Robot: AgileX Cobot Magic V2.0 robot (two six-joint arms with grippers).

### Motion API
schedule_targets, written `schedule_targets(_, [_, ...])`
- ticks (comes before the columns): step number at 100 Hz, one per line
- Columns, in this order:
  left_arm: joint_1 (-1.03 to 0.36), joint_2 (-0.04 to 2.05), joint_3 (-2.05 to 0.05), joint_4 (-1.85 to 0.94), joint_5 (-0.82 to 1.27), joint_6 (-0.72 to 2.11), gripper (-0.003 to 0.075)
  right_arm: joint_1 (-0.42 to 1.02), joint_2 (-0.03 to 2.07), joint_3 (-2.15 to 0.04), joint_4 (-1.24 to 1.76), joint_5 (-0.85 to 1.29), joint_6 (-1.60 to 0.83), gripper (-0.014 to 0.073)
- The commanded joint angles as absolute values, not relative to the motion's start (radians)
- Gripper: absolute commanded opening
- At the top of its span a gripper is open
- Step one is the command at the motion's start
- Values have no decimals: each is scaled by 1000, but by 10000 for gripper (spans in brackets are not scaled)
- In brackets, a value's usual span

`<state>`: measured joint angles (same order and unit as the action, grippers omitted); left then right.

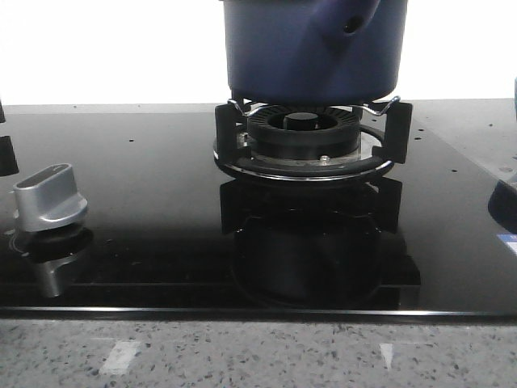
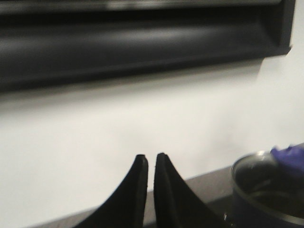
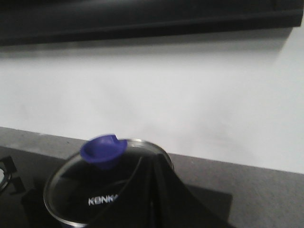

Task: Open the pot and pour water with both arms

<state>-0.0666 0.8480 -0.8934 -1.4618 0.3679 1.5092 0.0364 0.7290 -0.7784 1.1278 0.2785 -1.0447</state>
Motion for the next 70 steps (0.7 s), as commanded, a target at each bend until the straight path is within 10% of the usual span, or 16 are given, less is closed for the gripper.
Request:
schedule_targets(1, [-63,751,-790,-1596,305,1622,-20,38,615,-678,1153,194,-1079,-46])
schedule_targets(70, [-63,368,-383,-1871,272,1820,-20,38,318,-361,1172,143,-1079,-47])
